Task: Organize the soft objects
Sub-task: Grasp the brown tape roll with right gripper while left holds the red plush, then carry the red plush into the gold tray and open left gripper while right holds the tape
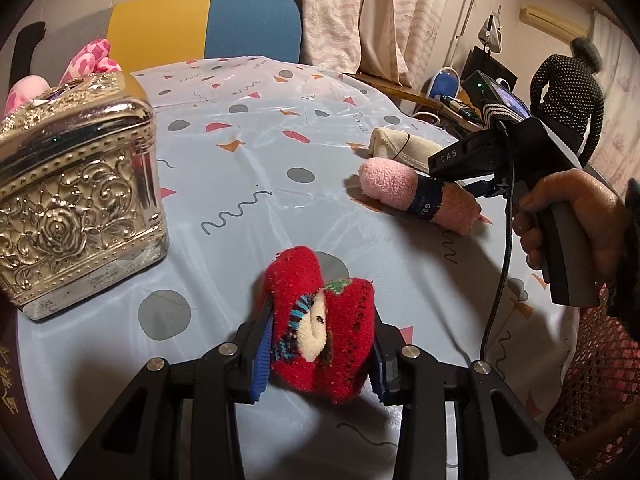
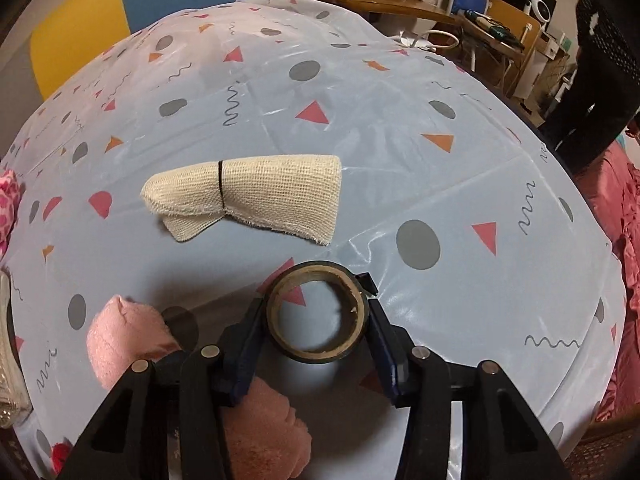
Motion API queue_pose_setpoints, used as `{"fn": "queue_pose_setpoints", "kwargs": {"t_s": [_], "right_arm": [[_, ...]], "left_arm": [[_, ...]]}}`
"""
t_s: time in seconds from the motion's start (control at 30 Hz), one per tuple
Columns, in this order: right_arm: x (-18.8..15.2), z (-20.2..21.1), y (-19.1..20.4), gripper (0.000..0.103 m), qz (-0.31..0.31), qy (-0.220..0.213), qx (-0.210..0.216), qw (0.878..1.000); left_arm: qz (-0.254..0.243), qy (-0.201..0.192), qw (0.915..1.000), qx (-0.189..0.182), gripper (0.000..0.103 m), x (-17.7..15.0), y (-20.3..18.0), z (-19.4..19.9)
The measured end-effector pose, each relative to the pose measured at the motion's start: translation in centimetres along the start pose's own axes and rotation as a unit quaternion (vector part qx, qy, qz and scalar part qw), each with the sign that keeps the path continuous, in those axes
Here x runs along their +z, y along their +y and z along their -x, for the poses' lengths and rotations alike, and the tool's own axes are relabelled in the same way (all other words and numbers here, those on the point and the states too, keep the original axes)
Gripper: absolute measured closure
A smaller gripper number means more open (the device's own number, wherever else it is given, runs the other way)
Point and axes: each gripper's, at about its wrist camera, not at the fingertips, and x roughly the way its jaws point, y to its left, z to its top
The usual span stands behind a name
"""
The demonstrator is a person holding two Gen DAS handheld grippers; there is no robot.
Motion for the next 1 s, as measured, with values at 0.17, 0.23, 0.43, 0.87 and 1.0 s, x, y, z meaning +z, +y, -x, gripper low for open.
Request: {"fn": "queue_pose_setpoints", "kwargs": {"t_s": [0.17, 0.23, 0.43, 0.87, 1.0], "right_arm": [[-0.3, -0.2, -0.5, 0.053, -0.001, -0.003, 0.01, 1.0], [-0.6, -0.2, -0.3, 0.053, 0.012, -0.007, 0.005, 1.0], [-1.0, 0.1, 0.2, 0.053, 0.031, -0.015, 0.002, 0.999], [-1.0, 0.1, 0.3, 0.053, 0.045, -0.02, 0.0, 0.999], [-0.9, 0.1, 0.5, 0.053, 0.052, -0.021, -0.005, 0.998]], "left_arm": [[-0.002, 0.003, 1.0, 0.007, 0.067, 0.2, -0.2, 0.0], [0.003, 0.007, 0.9999, 0.008, 0.068, 0.5, -0.1, 0.0], [0.021, 0.016, 0.9995, 0.016, 0.068, 0.8, -0.2, 1.2], [0.025, -0.025, 0.9993, 0.011, 0.068, 1.7, -1.2, 7.4], [0.029, -0.031, 0.9989, 0.021, 0.068, 1.5, -0.8, 9.3]]}}
